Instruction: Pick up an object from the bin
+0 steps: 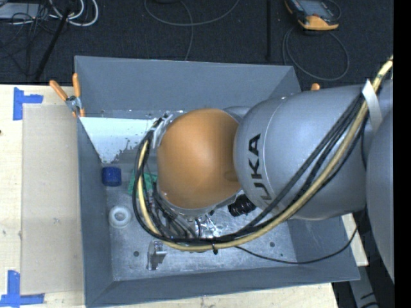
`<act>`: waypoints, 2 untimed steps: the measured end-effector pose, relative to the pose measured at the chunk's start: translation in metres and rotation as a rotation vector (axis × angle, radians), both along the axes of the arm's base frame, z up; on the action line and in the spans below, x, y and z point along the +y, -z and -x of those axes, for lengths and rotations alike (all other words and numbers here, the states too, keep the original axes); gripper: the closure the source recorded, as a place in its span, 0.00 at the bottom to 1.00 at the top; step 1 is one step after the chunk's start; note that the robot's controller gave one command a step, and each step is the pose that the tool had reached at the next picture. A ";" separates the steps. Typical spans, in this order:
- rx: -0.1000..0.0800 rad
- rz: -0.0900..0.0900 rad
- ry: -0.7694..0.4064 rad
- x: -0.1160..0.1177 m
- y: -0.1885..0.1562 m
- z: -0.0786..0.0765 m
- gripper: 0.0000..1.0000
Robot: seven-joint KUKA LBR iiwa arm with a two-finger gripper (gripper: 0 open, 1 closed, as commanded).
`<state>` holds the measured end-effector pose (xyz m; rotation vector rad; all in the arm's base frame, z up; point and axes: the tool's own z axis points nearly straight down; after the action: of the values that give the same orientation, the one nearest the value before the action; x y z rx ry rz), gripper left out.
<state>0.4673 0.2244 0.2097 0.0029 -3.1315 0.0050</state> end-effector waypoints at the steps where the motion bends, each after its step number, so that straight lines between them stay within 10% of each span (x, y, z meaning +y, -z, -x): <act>1: -0.001 -0.001 -0.176 0.011 0.118 -0.014 0.00; 2: -0.011 -0.001 0.009 -0.037 0.131 -0.087 0.00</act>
Offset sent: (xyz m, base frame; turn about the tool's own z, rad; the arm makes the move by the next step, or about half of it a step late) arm 0.0155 0.0122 -0.1142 -0.1784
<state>0.5541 0.1876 0.0790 -0.0112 -3.1423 0.0026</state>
